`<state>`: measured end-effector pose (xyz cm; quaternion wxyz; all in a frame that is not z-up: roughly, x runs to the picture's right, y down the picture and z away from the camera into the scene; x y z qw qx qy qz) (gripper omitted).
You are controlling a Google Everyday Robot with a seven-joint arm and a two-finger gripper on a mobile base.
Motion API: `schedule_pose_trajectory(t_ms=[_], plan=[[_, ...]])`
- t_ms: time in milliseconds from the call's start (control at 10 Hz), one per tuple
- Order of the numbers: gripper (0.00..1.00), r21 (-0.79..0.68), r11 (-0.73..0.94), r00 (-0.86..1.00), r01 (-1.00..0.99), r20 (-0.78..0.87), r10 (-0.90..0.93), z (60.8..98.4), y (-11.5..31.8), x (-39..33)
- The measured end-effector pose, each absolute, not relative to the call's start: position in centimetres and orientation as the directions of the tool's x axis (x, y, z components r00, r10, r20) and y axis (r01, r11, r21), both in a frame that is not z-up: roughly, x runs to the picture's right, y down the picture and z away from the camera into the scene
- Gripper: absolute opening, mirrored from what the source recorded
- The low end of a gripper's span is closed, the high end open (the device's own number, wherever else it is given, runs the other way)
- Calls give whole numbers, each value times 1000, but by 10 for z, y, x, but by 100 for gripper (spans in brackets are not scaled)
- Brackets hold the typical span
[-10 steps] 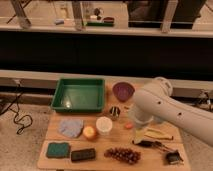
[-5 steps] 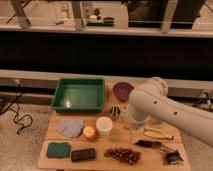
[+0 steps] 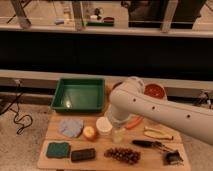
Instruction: Wipe red bowl with sponge
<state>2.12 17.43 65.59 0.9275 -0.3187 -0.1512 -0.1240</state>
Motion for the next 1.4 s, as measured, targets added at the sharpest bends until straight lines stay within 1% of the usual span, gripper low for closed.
schedule_pose_trajectory(t_ms=[300,700,1400], plan=[[80,-552,759,900,345,425,-99,661,181,-15],[80,-518,750,844,412,527,-100,631,203,-68],[80,-508,746,831,431,545,-110,626,208,-73]])
